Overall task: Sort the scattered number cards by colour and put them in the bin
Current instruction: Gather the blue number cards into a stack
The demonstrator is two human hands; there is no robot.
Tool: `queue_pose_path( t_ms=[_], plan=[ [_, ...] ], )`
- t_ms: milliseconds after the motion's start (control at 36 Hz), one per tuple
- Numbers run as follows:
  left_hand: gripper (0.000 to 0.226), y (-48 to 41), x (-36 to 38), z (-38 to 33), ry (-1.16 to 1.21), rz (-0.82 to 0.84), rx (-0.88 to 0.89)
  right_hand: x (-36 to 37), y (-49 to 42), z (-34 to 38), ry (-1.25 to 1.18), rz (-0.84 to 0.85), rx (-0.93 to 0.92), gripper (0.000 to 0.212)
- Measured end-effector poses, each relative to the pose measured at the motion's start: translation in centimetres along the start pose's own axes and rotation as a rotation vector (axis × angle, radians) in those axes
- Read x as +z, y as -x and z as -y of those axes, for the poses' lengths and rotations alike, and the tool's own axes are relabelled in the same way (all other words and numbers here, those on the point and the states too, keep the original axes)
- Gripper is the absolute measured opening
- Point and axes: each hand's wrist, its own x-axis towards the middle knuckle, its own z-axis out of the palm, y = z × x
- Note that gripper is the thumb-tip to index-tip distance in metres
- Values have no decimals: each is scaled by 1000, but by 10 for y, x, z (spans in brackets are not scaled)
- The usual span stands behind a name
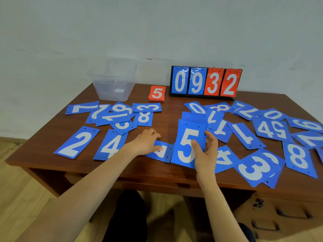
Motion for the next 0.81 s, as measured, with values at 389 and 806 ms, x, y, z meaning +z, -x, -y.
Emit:
queue_pose_path(
  t_ms=[389, 806],
  plan=[
    [80, 10, 0, -13, 71, -37, -417, 1, 4, 0, 8, 1, -11, 41],
    [16, 25, -2, -15, 481, -344, -318, -17, 8, -6, 30, -1, -19, 42]
  ],
)
